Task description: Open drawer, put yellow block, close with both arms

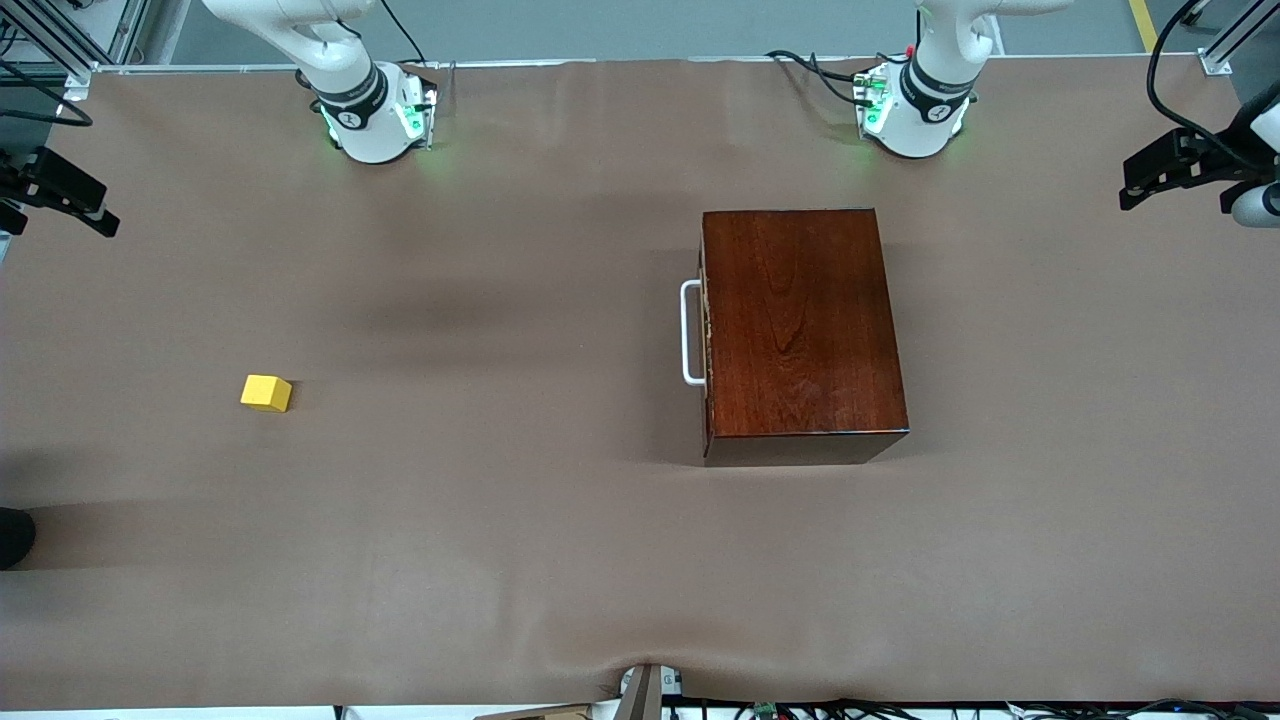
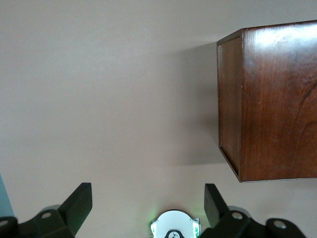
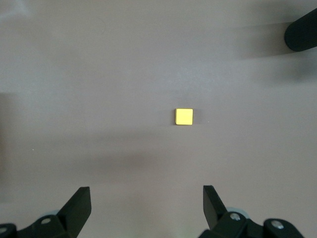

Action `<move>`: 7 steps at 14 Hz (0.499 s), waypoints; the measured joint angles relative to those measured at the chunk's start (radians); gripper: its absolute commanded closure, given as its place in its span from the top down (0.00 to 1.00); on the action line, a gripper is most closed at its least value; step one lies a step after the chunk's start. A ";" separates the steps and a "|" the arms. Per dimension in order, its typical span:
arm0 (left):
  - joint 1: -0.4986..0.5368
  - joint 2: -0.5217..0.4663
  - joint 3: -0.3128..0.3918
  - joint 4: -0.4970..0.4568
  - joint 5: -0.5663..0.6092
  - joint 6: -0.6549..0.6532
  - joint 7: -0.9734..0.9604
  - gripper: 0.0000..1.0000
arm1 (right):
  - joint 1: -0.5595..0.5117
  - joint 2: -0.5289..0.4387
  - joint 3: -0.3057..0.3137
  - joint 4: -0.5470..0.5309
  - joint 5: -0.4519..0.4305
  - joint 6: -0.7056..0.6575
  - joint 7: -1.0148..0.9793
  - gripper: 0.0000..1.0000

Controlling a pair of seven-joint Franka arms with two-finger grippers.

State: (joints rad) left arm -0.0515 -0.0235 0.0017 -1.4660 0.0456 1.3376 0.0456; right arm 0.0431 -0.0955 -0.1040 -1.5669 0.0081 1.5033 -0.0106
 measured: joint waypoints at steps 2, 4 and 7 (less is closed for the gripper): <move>0.000 0.000 0.000 0.000 0.000 0.001 0.009 1.00 | 0.000 0.000 -0.001 0.000 0.000 0.000 0.000 1.00; -0.001 0.003 0.001 0.000 0.000 0.002 0.012 1.00 | 0.001 0.001 -0.001 0.000 0.000 0.000 0.000 1.00; -0.010 0.025 -0.004 0.020 0.000 0.006 0.012 1.00 | 0.003 0.001 -0.001 0.000 0.000 0.000 0.001 1.00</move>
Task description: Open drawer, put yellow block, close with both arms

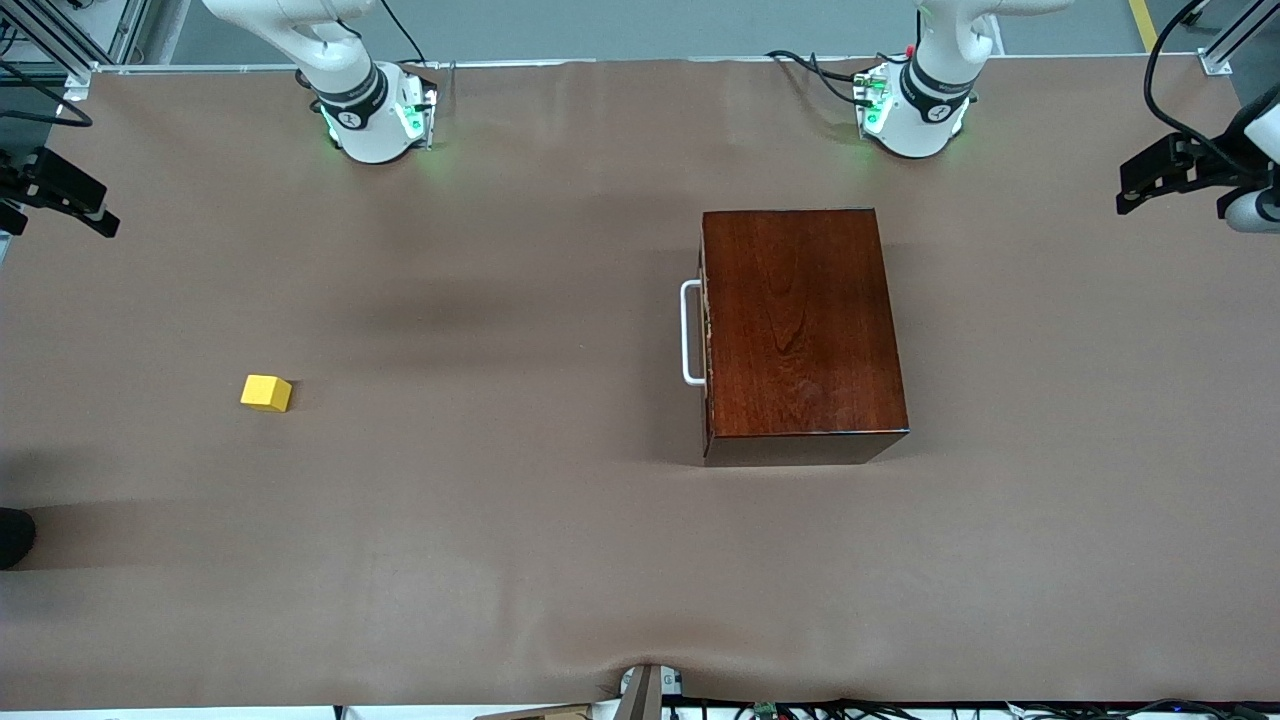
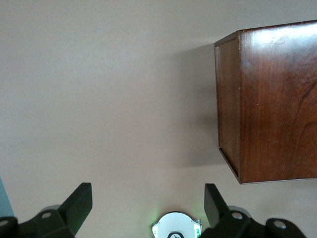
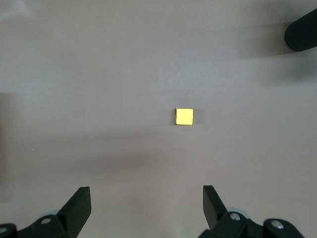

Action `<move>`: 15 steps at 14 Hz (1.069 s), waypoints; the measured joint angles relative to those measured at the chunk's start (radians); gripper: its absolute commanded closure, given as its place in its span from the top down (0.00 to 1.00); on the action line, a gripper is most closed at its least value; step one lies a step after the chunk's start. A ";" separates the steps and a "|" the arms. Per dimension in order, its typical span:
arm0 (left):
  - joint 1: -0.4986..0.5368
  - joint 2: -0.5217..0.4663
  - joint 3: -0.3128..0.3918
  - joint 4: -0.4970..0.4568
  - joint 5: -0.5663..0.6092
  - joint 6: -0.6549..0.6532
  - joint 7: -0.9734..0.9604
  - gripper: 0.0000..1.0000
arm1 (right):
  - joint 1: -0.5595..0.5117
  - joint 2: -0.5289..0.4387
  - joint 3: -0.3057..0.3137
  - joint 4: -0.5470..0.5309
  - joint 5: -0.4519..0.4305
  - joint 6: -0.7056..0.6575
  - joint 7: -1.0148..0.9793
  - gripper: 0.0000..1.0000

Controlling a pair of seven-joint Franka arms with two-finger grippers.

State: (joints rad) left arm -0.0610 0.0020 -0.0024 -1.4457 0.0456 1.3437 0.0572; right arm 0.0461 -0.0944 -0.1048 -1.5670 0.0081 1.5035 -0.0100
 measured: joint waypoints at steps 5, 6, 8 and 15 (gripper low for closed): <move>-0.089 0.058 -0.042 0.064 -0.003 0.007 -0.172 1.00 | 0.000 0.005 -0.002 0.000 0.000 0.000 0.000 1.00; -0.120 0.077 -0.051 0.081 -0.003 0.007 -0.225 1.00 | 0.000 0.006 -0.002 0.000 0.000 0.000 0.000 1.00; -0.187 0.119 -0.059 0.106 -0.003 0.013 -0.329 1.00 | 0.000 0.006 -0.003 0.000 0.000 0.001 0.000 1.00; -0.393 0.220 -0.063 0.130 -0.004 0.113 -0.670 1.00 | 0.000 0.006 -0.002 -0.001 0.000 0.001 0.000 1.00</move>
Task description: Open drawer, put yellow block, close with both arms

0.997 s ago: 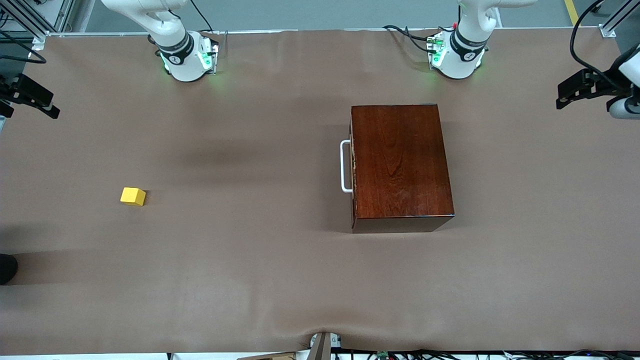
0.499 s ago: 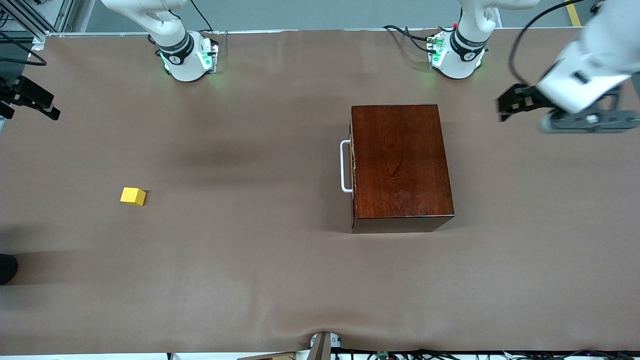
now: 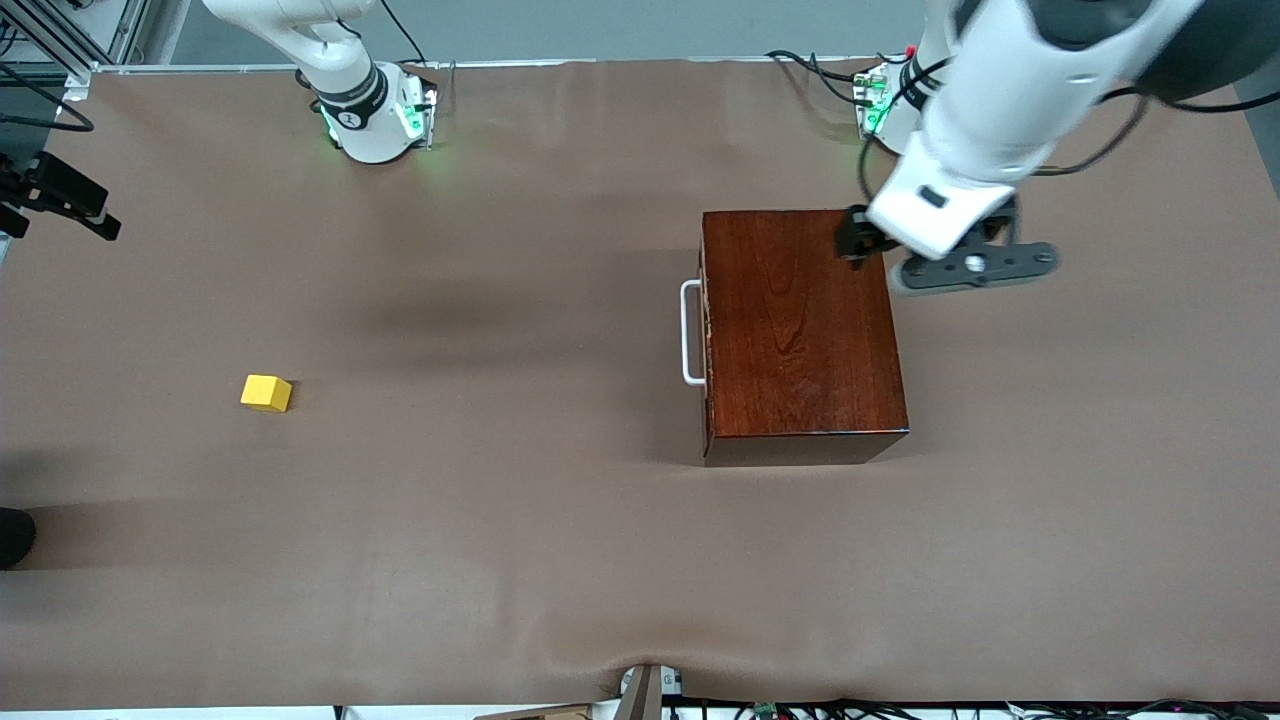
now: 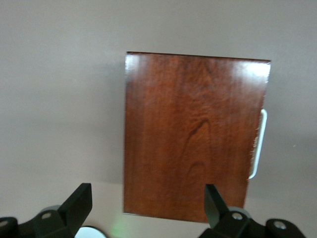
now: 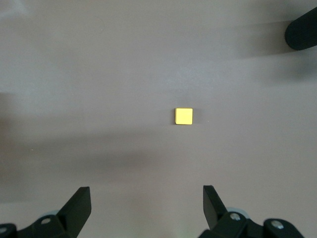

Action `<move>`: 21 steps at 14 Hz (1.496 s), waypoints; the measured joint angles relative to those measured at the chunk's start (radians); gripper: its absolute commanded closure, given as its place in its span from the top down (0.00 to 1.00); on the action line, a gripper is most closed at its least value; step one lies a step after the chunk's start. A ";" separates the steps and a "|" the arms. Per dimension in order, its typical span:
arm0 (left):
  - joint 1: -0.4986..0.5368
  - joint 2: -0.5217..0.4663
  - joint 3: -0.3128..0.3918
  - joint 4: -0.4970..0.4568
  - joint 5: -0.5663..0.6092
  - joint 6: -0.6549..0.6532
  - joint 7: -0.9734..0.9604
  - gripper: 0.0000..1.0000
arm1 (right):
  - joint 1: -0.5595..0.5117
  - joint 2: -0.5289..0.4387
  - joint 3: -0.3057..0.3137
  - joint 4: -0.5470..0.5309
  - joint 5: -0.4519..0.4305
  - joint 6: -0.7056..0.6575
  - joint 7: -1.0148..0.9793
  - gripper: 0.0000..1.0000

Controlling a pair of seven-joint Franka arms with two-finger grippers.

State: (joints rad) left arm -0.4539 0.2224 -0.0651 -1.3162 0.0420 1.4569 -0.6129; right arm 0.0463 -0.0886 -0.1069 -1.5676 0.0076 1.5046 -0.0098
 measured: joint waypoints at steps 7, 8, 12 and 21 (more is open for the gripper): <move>-0.178 0.127 0.001 0.002 0.000 0.219 -0.378 1.00 | 0.001 0.000 0.001 0.000 0.000 0.000 0.000 1.00; -0.202 0.153 0.002 0.003 0.000 0.271 -0.431 1.00 | 0.001 0.000 0.001 0.000 0.000 0.000 0.000 1.00; -0.300 0.271 0.010 0.031 0.000 0.424 -0.577 1.00 | 0.001 0.000 0.000 0.000 0.000 0.000 0.000 1.00; -0.514 0.447 0.182 0.094 0.000 0.562 -0.688 1.00 | 0.001 0.000 0.000 0.000 0.001 0.002 0.000 1.00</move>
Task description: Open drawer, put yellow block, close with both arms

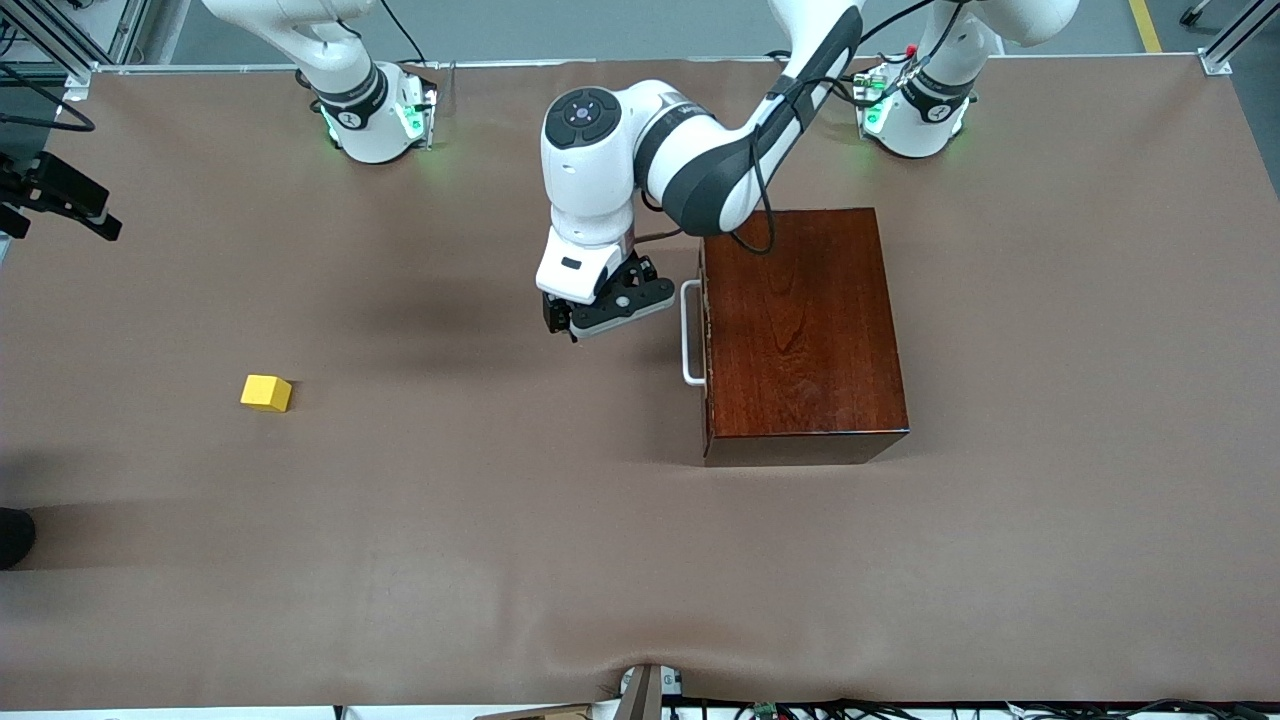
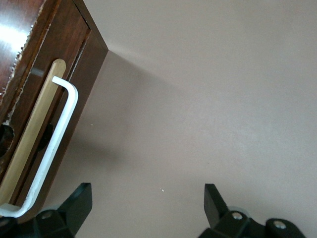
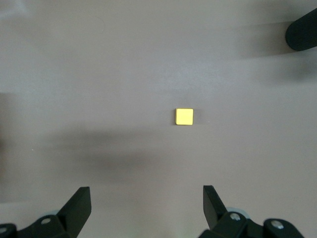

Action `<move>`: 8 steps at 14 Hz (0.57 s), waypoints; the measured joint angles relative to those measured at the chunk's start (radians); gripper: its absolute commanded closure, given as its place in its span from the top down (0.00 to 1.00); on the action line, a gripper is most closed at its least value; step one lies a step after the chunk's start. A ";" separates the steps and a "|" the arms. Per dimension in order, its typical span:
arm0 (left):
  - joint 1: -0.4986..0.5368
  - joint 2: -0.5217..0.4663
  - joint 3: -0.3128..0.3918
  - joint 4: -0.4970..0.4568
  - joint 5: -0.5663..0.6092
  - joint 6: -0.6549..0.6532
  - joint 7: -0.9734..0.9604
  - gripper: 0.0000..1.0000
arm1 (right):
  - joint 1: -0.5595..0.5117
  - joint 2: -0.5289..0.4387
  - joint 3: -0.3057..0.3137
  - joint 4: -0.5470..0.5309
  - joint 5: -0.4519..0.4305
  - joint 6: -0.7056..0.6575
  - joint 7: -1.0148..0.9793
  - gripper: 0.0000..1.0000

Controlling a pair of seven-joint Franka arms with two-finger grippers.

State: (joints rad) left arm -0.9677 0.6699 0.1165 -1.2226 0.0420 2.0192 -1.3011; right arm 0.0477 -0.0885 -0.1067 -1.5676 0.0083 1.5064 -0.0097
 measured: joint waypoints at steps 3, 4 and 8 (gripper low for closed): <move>0.000 0.006 0.006 0.000 0.000 0.000 0.011 1.00 | 0.000 0.000 0.000 0.000 0.000 0.000 0.000 1.00; 0.000 0.011 0.006 0.000 0.000 0.000 0.016 1.00 | 0.000 0.000 0.000 0.000 0.000 0.000 0.000 1.00; -0.001 0.030 0.005 0.000 0.045 0.000 0.023 1.00 | 0.000 0.000 0.000 0.000 0.000 0.000 0.000 1.00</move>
State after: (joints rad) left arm -0.9691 0.7003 0.1216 -1.2224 0.0875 2.0189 -1.2777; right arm 0.0477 -0.0882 -0.1071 -1.5676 0.0083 1.5064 -0.0097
